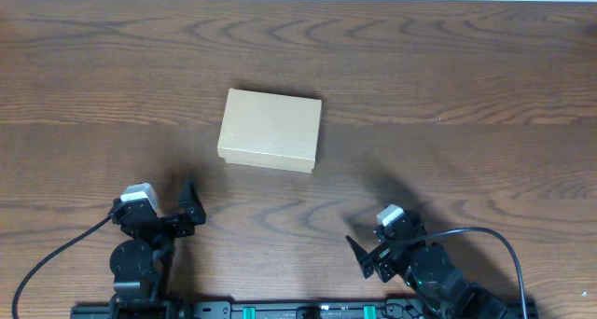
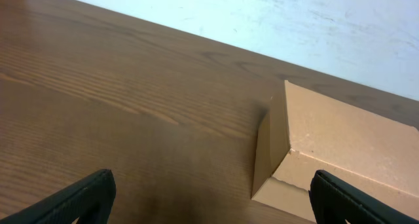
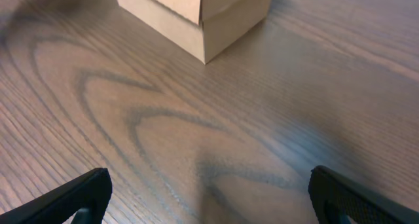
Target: Pack container
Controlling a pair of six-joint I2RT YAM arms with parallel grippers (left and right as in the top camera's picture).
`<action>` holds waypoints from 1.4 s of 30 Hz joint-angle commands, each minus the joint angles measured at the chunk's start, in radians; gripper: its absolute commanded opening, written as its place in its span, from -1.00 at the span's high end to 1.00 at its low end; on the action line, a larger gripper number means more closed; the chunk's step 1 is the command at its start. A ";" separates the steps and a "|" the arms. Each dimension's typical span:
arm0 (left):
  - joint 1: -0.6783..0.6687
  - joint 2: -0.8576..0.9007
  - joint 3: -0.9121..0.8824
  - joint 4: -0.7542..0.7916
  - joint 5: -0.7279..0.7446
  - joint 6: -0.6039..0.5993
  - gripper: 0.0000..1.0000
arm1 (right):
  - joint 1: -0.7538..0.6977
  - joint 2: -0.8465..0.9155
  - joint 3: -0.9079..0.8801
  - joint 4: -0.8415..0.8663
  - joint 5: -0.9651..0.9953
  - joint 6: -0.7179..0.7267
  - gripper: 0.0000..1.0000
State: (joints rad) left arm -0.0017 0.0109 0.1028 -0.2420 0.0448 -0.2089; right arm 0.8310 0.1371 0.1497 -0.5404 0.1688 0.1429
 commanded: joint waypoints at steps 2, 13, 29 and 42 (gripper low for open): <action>0.003 -0.006 -0.028 -0.006 -0.011 0.014 -0.91 | 0.005 -0.063 -0.004 0.002 -0.002 0.017 -0.99; 0.003 -0.006 -0.028 -0.006 -0.011 0.014 -0.91 | 0.006 -0.132 -0.004 0.002 -0.019 0.017 -0.99; 0.003 -0.006 -0.028 -0.006 -0.011 0.014 -0.91 | 0.006 -0.132 -0.004 0.002 -0.019 0.017 -0.98; 0.003 -0.006 -0.028 -0.006 -0.011 0.014 -0.91 | 0.006 -0.132 -0.004 0.002 -0.019 0.017 -0.99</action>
State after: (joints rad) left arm -0.0017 0.0109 0.1028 -0.2420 0.0448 -0.2089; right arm 0.8310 0.0147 0.1497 -0.5396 0.1535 0.1493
